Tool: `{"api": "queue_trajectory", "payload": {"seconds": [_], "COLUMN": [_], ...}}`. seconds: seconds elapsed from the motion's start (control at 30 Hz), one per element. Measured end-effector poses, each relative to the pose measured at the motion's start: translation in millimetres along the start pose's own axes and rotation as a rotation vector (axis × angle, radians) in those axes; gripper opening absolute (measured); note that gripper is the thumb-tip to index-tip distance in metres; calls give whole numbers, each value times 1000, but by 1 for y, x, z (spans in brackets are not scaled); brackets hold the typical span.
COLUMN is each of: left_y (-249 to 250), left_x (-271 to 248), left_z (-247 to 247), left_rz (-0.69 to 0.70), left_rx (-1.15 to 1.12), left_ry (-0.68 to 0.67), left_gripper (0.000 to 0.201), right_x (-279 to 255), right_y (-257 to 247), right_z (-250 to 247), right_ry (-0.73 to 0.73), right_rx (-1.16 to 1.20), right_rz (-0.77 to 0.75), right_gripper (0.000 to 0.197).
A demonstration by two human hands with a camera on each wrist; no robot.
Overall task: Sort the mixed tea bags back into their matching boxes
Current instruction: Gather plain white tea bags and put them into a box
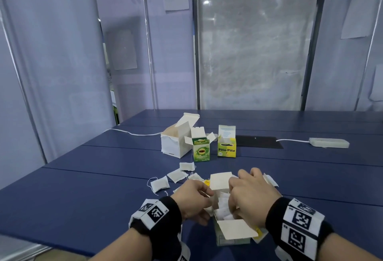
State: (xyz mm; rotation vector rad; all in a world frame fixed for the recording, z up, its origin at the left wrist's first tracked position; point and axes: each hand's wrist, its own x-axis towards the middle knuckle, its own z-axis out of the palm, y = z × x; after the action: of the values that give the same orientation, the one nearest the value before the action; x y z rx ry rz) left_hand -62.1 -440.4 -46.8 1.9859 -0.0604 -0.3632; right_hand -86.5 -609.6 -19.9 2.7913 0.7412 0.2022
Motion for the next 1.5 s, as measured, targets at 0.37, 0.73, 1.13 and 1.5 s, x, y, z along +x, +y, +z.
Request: {"api": "queue_trajectory", "payload": {"seconds": [0.37, 0.73, 1.13, 1.5], "left_y": [-3, -4, -4, 0], "left_x": [7, 5, 11, 15], "left_z": [0, -2, 1, 9], "left_rz": [29, 29, 26, -37], "left_rx": [17, 7, -23, -203], "left_ry": [-36, -52, -41, -91], "left_gripper": [8, 8, 9, 39], "right_x": [5, 16, 10, -31], "right_y": [5, -5, -1, 26], "right_z": [-3, 1, -13, 11], "right_ry": [-33, -107, -103, -21], "right_rx": [236, 279, -63, 486], "right_rz": [112, 149, 67, 109], "right_gripper": [16, 11, 22, 30]}}
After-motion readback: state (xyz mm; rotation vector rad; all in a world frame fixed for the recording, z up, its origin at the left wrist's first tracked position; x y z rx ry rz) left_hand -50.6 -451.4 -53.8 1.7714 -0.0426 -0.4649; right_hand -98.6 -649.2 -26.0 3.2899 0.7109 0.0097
